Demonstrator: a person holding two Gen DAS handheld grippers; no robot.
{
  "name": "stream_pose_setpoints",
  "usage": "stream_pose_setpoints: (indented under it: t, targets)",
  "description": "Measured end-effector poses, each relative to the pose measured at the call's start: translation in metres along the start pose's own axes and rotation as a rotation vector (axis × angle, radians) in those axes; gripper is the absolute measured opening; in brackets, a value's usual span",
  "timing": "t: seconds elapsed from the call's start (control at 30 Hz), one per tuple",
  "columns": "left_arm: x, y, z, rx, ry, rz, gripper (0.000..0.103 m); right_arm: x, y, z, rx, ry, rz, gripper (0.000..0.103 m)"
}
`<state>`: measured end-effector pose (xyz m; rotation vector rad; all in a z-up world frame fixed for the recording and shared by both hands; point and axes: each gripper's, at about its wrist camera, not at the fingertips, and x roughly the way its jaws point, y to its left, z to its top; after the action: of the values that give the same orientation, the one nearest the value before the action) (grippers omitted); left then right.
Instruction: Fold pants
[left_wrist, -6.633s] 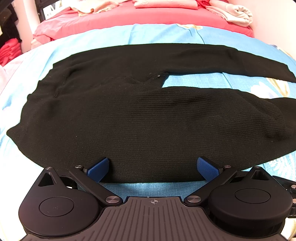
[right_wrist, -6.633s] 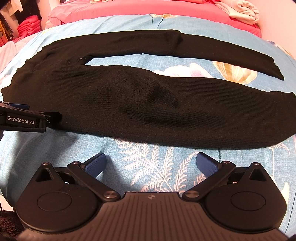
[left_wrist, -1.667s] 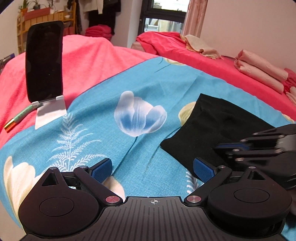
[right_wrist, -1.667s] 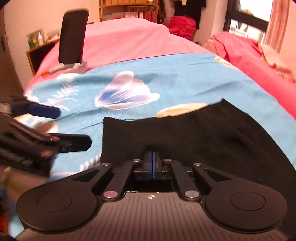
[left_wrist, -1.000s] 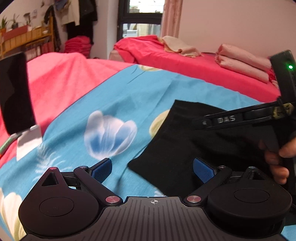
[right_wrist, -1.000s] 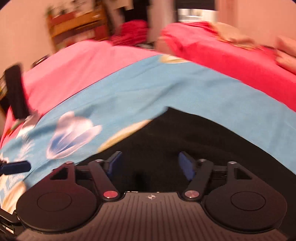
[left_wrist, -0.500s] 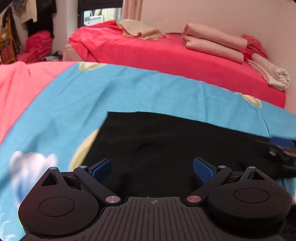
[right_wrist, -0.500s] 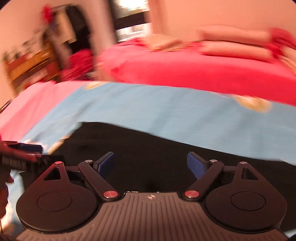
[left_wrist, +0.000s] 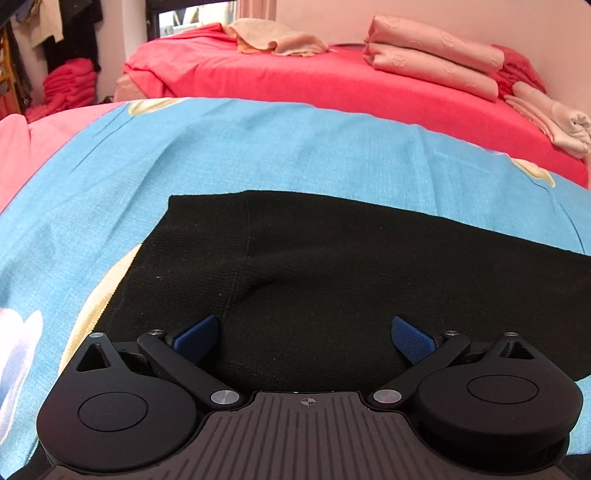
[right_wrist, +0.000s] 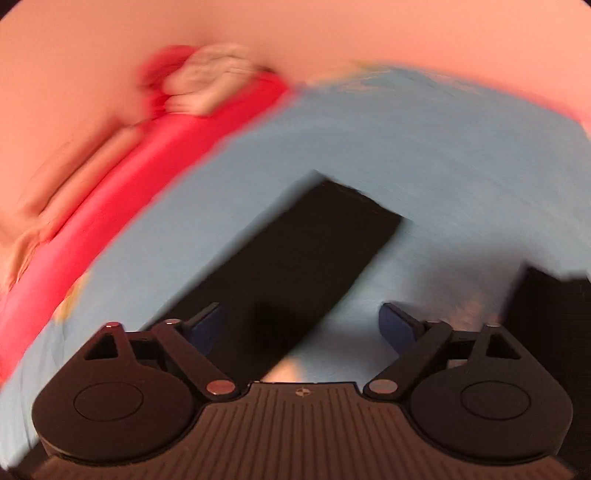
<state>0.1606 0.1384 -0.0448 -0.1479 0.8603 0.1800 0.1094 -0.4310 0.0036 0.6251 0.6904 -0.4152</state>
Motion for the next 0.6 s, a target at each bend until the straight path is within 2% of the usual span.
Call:
stream_pose_setpoints:
  t: [0.03,0.1,0.13,0.17,0.2,0.23,0.27,0.33,0.4,0.5,0.53,0.57,0.6]
  targets:
    - [0.0,-0.001,-0.001,0.004,-0.001,0.005,0.103,0.0,0.002,-0.005,-0.013,-0.043,0.036,0.097]
    - [0.0,-0.005,-0.003,0.017,-0.004,0.02,0.103,0.009,0.01,-0.001,-0.066,-0.037,0.024,0.089]
    - [-0.003,-0.008,-0.001,0.026,-0.005,0.03,0.103,0.012,0.012,0.0,-0.094,-0.057,0.018,0.069]
    - [-0.003,-0.011,-0.001,0.035,-0.006,0.04,0.103,0.016,0.012,0.0,-0.128,-0.074,0.02,0.031]
    - [-0.002,-0.013,0.001,0.042,-0.006,0.047,0.103,0.021,0.016,-0.003,-0.179,-0.082,-0.015,0.015]
    - [-0.002,-0.014,0.002,0.044,-0.006,0.05,0.103,0.023,0.018,-0.002,-0.227,-0.084,-0.027,0.011]
    - [-0.002,-0.013,0.003,0.042,-0.007,0.048,0.103,0.022,0.014,0.001,-0.24,-0.096,-0.011,0.01]
    - [-0.003,-0.009,0.003,0.035,-0.01,0.041,0.103,0.018,-0.003,0.014,-0.171,-0.164,-0.077,0.008]
    - [-0.002,-0.011,0.003,0.04,-0.011,0.049,0.103,0.021,-0.015,0.018,-0.112,-0.119,-0.066,0.008]
    - [-0.001,-0.014,0.003,0.047,-0.013,0.062,0.103,-0.002,-0.001,0.011,-0.153,-0.186,-0.064,0.018]
    - [-0.001,-0.014,0.003,0.047,-0.013,0.066,0.103,-0.013,0.005,0.005,-0.175,-0.218,-0.06,0.026]
    - [-0.001,-0.015,0.003,0.048,-0.013,0.068,0.103,-0.022,0.014,0.002,-0.203,-0.234,-0.039,0.053]
    - [-0.001,-0.015,0.003,0.048,-0.013,0.069,0.103,-0.023,0.024,-0.002,-0.228,-0.224,-0.006,0.067]
